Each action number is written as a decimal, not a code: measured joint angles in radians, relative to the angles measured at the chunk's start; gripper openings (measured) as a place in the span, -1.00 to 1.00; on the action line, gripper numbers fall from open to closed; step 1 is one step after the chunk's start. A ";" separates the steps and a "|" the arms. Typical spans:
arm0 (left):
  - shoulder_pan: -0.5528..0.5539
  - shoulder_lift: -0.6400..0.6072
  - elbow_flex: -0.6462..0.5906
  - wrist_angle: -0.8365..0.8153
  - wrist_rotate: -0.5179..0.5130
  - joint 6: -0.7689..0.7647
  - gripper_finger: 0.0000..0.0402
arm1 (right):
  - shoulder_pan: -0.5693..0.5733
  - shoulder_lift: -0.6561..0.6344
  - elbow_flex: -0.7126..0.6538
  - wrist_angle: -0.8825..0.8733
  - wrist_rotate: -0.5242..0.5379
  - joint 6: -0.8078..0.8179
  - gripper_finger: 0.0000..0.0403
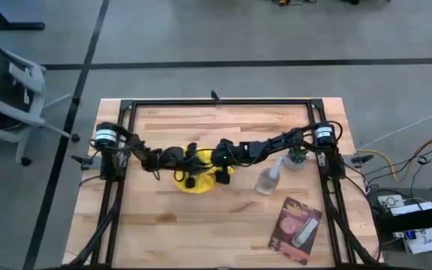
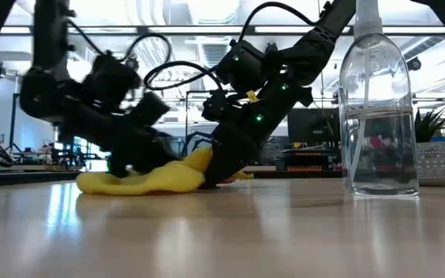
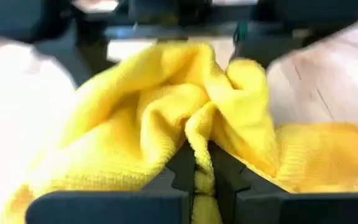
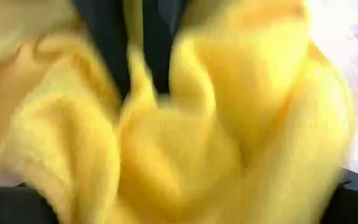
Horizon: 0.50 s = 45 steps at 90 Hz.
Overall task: Apply microfiber cloth
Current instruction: Wipe the front of the pink cellphone with a microfiber cloth
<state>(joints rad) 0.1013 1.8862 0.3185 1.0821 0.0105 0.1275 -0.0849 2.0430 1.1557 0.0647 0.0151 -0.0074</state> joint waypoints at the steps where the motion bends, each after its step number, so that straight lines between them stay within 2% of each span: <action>1: 0.000 -0.004 -0.009 0.000 -0.008 -0.002 -0.96 | 0.000 0.000 0.000 0.000 0.000 0.000 0.65; 26: 0.020 -0.092 -0.171 0.068 -0.302 -0.046 -0.96 | 0.000 0.000 0.000 0.001 0.003 0.003 0.63; 38: 0.054 -0.123 -0.209 0.055 -0.575 -0.175 -0.96 | 0.000 0.000 0.000 0.001 0.001 0.000 0.65; 45: 0.079 -0.141 -0.238 0.056 -0.640 -0.227 -0.96 | 0.000 0.000 0.000 0.001 -0.001 -0.001 0.64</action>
<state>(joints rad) 0.1805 1.7447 0.0805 1.1384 -0.6299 -0.0996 -0.0853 2.0434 1.1561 0.0652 0.0145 -0.0088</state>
